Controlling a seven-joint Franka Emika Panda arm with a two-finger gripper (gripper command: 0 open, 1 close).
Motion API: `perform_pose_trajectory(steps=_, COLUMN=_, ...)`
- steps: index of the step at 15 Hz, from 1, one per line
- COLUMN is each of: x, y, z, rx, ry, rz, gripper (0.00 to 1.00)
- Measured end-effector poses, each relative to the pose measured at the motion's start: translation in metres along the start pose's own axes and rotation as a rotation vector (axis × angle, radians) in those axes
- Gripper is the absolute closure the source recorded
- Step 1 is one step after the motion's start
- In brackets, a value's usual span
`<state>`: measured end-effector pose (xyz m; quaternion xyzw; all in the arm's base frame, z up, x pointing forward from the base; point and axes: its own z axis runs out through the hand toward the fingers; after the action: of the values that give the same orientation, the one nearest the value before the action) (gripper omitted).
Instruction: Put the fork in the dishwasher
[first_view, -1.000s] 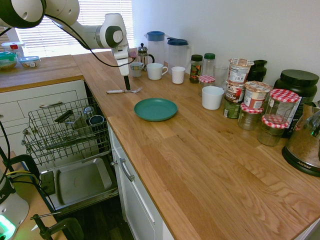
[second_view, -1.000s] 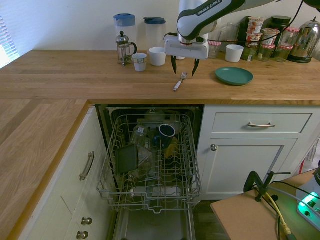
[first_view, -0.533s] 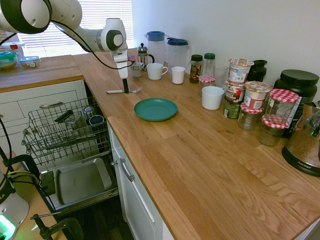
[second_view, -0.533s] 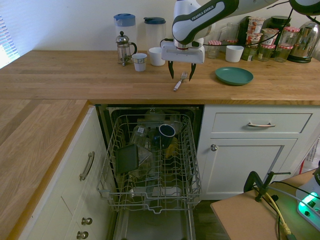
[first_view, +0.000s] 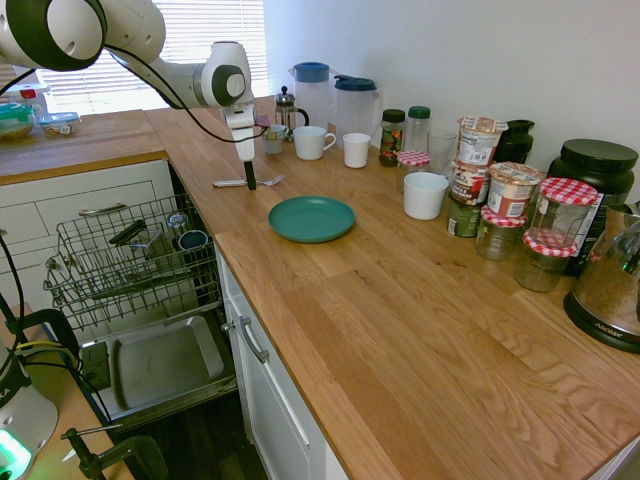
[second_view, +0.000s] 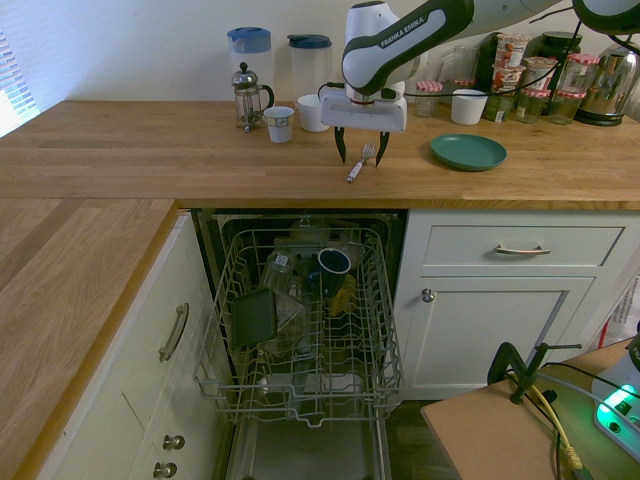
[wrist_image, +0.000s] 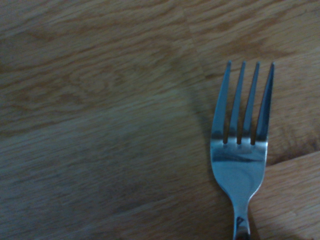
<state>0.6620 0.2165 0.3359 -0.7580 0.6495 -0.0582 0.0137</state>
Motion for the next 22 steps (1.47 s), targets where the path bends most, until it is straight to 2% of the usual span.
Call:
perform_pose_trajectory(steps=18, x=0.005, y=-0.003, z=0.000, rx=0.031, ry=-0.015, rz=0.025, gripper=1.00)
perform_pose_trajectory(steps=22, x=0.009, y=0.009, z=-0.002, rx=0.017, ry=-0.027, rz=-0.012, gripper=1.00)
